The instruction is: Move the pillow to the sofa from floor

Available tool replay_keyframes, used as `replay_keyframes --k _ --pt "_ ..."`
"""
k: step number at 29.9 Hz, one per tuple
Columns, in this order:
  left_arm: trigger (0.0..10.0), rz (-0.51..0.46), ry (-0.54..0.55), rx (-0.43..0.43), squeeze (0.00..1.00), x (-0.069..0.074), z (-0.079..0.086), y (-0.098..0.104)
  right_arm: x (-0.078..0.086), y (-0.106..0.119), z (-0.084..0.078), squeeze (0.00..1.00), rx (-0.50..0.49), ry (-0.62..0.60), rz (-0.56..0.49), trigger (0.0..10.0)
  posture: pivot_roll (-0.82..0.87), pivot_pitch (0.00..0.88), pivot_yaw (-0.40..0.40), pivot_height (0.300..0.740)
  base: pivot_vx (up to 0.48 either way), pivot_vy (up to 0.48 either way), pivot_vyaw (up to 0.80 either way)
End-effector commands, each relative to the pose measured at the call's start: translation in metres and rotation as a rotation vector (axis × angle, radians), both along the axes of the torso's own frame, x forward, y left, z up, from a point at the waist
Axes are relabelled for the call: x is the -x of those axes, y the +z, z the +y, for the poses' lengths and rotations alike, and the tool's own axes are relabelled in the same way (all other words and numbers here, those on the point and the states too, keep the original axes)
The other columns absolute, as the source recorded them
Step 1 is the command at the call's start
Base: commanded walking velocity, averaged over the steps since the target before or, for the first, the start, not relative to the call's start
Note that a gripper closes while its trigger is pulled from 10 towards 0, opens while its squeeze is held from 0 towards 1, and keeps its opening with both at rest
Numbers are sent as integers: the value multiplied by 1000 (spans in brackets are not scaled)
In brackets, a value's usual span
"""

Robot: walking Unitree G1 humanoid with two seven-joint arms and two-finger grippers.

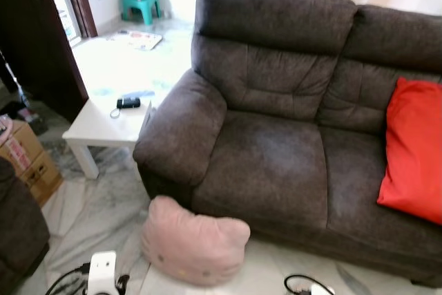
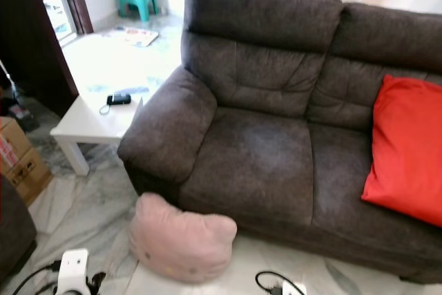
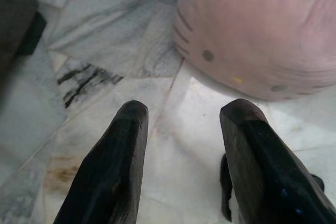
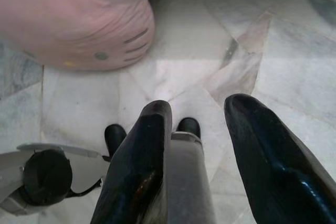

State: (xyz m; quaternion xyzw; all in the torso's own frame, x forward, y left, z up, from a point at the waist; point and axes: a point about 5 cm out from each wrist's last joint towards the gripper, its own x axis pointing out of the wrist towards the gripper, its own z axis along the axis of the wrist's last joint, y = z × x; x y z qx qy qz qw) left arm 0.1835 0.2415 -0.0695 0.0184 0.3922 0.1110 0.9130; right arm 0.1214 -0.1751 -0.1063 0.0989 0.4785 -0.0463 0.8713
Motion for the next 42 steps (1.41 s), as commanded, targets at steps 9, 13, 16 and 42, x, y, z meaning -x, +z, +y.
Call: replay_keyframes --k 9,13,16,42 --pt "10000 -16 0 4 0 -7 -7 2 -3 2 -4 0 12 34 -11 10000 156 0 -65 740 254 0 159" --pt "10000 -23 -1 3 0 -8 -8 2 -4 2 -4 0 5 29 -11 10000 158 0 -70 740 0 0 253" --pt "10000 -23 2 3 0 -8 -8 2 -4 2 -4 0 1 28 -11 10000 158 0 -70 740 0 0 0" --pt "10000 4 26 5 0 -1 -7 -1 -7 3 -4 0 8 51 -23 10000 165 0 -75 740 0 0 592"
